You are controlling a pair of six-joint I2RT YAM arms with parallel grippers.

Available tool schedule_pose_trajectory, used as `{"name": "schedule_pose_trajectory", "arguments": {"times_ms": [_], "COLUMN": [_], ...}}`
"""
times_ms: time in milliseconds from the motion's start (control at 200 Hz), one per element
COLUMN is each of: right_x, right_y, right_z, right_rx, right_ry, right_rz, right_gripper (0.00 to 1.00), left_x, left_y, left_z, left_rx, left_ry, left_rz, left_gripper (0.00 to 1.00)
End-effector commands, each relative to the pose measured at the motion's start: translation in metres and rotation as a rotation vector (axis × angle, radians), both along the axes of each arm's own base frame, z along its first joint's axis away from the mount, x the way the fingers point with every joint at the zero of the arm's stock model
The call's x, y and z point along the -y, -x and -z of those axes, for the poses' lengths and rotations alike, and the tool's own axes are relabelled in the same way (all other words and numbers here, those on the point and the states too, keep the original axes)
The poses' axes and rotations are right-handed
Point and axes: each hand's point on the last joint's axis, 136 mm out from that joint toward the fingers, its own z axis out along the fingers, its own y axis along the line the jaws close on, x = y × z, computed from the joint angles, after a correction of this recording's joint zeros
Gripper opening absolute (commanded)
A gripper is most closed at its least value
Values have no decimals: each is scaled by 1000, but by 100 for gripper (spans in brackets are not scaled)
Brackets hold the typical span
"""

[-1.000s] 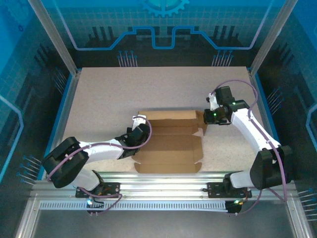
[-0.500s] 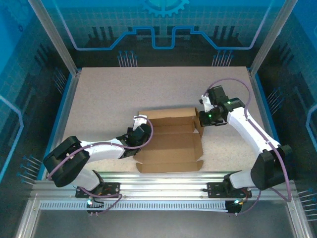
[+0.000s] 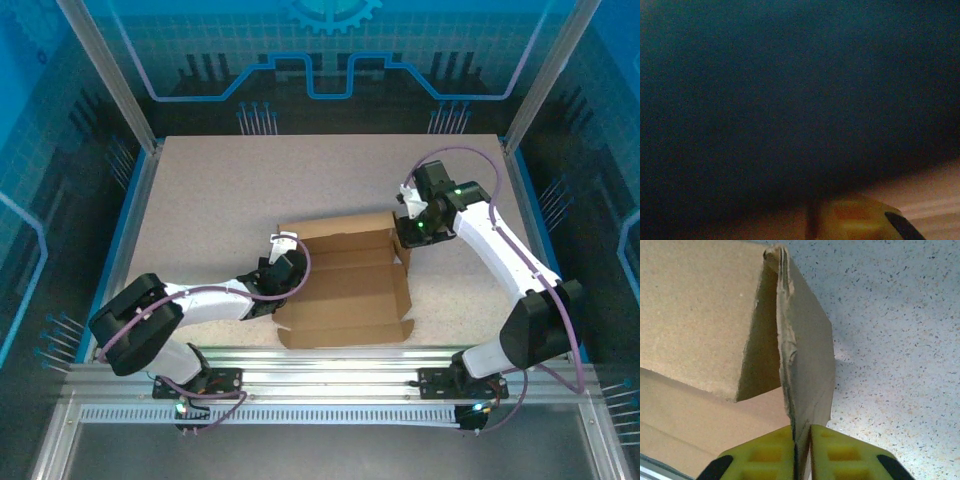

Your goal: Fold the paper box

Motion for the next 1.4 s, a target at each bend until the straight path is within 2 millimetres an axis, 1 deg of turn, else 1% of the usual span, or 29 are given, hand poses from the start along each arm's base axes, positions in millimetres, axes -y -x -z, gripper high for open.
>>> {"name": "schedule_pose_trajectory", "arguments": {"times_ms": [0, 30, 130, 210, 295, 415, 500, 545, 605, 645, 665, 685, 756, 881, 1046, 1211, 1391], "right_x": [-2, 3, 13, 16, 15, 19, 18, 14, 3, -2, -6, -6, -10, -8, -3, 5, 7], "right_y": [0, 0, 1, 8, 21, 39, 50, 57, 66, 69, 69, 74, 75, 65, 55, 54, 52], "right_z": [-10, -8, -7, -9, -10, -12, -9, -4, 1, 7, 5, 16, 30, 60, 96, 124, 134], "right_rx": [17, 17, 49, 80, 97, 143, 157, 143, 132, 132, 142, 122, 109, 113, 114, 70, 13], "right_ry": [-17, -5, -11, -36, -69, -87, -110, -133, -173, -187, -195, -190, -190, -182, -155, -91, -33], "right_rz": [19, 43, 105, 140, 161, 190, 181, 173, 135, 120, 112, 110, 113, 173, 239, 280, 292], "right_gripper": [24, 28, 34, 37, 38, 37, 34, 32, 30, 28, 27, 26, 25, 17, 11, 8, 7], "left_x": [-2, -3, -3, -4, -5, -4, -5, -5, -5, -5, -5, -6, -6, -5, -6, -6, -7], "left_y": [8, 7, 7, 7, 7, 8, 8, 8, 8, 9, 9, 9, 9, 9, 9, 9, 10], "left_z": [10, 10, 8, 8, 8, 9, 8, 8, 6, 6, 5, 5, 4, 3, 3, 2, 2], "left_rx": [-39, -37, -35, -34, -33, -38, -40, -40, -38, -38, -37, -37, -37, -38, -40, -40, -40], "left_ry": [-56, -56, -58, -58, -57, -54, -53, -52, -50, -50, -48, -49, -44, -47, -44, -41, -46], "left_rz": [15, 14, 11, 7, 3, 4, 3, 2, 1, 0, 0, -2, -3, -3, -9, -9, -10], "left_gripper": [19, 19, 19, 19, 18, 18, 18, 18, 18, 19, 19, 19, 19, 19, 19, 19, 19]}}
